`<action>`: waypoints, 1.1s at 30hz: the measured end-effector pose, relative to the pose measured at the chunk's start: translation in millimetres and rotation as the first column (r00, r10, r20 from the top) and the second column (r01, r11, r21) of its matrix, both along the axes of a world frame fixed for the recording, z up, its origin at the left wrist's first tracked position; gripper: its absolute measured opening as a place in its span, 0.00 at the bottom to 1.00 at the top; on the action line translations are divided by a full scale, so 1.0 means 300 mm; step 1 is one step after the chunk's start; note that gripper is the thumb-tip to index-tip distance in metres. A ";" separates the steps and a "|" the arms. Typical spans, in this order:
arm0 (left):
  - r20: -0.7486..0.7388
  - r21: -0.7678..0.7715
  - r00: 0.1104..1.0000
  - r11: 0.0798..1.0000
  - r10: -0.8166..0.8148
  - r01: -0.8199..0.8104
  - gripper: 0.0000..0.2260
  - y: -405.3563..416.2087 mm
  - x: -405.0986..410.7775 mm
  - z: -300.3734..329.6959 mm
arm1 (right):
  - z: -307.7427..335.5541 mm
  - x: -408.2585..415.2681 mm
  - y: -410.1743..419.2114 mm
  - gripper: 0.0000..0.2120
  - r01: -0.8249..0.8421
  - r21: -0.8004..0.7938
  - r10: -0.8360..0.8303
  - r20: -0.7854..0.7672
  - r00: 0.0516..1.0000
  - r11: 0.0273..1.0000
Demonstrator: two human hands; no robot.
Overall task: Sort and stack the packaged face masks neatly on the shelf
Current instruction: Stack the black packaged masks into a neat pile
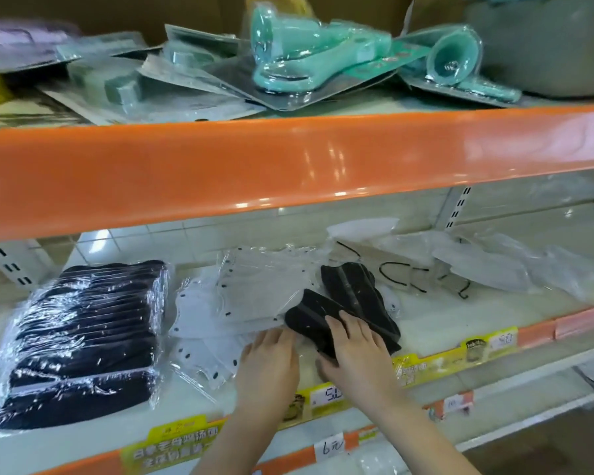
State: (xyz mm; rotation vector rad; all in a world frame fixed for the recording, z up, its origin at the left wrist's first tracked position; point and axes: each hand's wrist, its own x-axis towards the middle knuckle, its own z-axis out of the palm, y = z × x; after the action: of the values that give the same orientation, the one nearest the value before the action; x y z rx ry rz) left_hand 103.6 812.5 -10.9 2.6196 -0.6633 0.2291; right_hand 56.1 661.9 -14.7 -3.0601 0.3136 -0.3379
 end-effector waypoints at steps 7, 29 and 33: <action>0.014 0.090 1.000 0.996 0.027 -0.029 0.13 -0.057 -0.035 -0.046 | -0.023 0.011 -0.010 0.22 -0.029 -0.032 0.029 -0.013 1.000 0.999; -0.688 -0.695 0.557 0.642 -0.465 -0.322 0.17 -0.022 -0.057 0.192 | 0.199 -0.007 0.100 0.11 -0.109 0.948 -0.095 0.143 0.985 0.299; -0.672 -0.707 0.646 0.573 -0.361 -0.415 0.08 0.033 -0.005 0.198 | 0.198 -0.007 0.160 0.12 -0.208 0.837 0.067 0.202 0.977 0.507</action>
State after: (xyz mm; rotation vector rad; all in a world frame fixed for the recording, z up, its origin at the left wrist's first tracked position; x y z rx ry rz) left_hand 102.0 822.4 48.5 1.5087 -0.0950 -0.4855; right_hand 54.1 709.8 44.8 -2.0221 0.1465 -0.2729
